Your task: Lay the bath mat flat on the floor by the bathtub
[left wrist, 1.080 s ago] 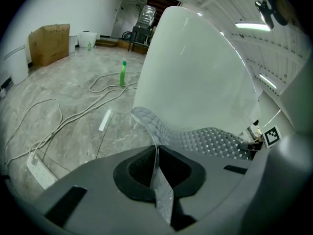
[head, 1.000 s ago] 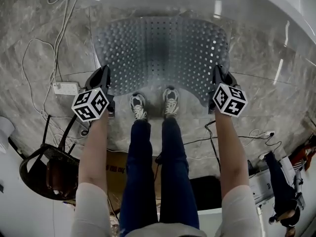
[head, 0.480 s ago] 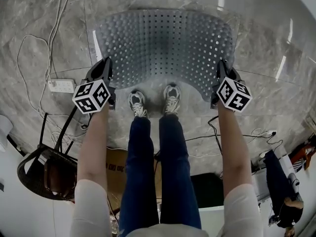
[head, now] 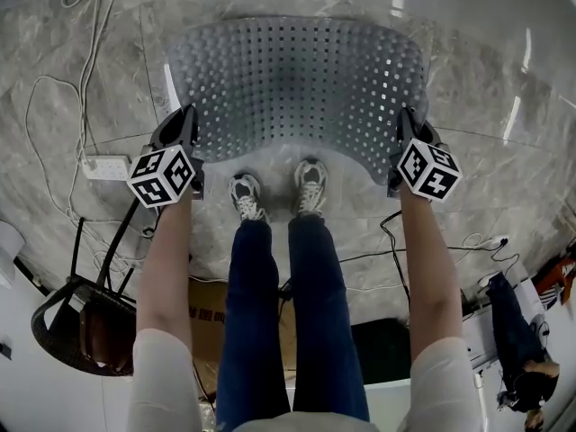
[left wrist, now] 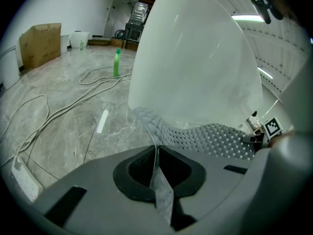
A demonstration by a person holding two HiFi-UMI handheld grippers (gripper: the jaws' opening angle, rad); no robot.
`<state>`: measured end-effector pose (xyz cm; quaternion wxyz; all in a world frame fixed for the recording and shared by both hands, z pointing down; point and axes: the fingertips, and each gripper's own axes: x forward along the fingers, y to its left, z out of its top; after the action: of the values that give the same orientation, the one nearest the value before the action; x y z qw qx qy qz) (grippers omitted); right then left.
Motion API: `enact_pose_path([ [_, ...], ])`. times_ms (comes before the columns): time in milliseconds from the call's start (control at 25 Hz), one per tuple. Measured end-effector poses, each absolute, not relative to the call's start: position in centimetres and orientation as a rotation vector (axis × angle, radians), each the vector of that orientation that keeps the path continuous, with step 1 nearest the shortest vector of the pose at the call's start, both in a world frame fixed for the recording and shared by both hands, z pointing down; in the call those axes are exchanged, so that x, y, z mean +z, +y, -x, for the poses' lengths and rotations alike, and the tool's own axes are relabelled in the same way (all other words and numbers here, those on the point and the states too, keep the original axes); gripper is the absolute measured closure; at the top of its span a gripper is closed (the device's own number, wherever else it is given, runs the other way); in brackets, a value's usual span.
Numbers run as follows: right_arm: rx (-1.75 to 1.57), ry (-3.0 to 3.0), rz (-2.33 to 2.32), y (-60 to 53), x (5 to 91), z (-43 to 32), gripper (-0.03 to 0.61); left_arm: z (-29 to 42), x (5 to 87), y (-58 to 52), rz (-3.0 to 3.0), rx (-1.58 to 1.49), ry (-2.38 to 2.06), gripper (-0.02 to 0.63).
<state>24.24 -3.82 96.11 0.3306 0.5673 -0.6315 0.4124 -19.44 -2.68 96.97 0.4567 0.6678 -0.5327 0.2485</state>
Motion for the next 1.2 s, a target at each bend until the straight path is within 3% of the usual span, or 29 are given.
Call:
enact_pose_path([
  [1200, 0.958, -1.497, -1.462, -3.5, 107.3, -29.4, 0.537, 24.5, 108.0, -2.2, -1.469, 0.849, -1.405, 0.563],
])
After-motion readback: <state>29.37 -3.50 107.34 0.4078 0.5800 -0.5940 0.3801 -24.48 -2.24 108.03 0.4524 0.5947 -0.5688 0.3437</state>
